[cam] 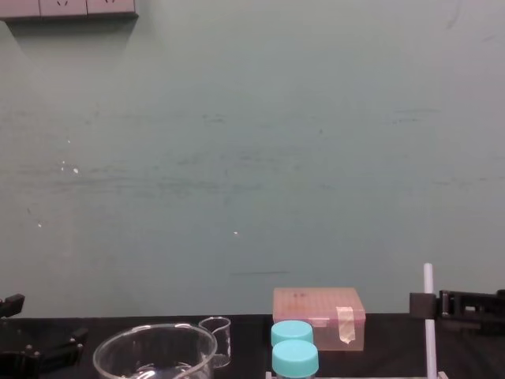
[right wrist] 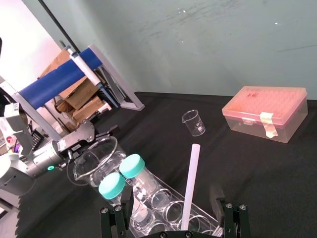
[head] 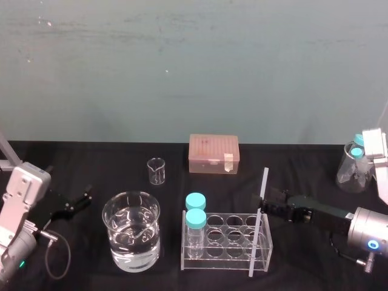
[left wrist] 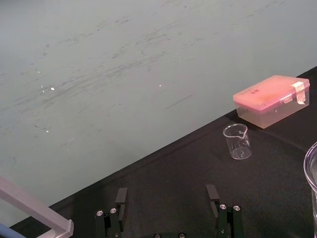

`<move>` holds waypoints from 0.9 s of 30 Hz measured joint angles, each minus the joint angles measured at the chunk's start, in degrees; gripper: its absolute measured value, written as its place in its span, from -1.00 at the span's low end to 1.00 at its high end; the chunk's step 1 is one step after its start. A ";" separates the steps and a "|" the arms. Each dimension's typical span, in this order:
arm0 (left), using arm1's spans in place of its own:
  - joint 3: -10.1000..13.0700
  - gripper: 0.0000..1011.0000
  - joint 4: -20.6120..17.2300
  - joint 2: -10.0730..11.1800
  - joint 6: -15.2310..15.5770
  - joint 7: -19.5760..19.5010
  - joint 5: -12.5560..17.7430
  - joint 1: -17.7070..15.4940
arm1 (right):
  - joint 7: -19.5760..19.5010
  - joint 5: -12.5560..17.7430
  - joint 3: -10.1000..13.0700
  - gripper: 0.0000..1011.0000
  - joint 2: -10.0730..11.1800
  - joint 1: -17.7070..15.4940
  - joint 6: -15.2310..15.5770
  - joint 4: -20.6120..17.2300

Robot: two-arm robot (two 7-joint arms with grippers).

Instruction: Pick up the stirring rod with one hand, then place it down.

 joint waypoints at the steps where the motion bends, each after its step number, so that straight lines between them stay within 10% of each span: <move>1: 0.00 0.99 0.00 0.00 0.00 0.00 0.00 0.00 | 0.23 -0.12 -0.41 0.98 -0.16 0.42 -0.25 0.57; 27: 0.00 0.99 0.00 0.00 0.00 0.00 0.00 0.00 | 1.45 0.10 -3.32 0.98 -1.15 3.32 -1.38 4.42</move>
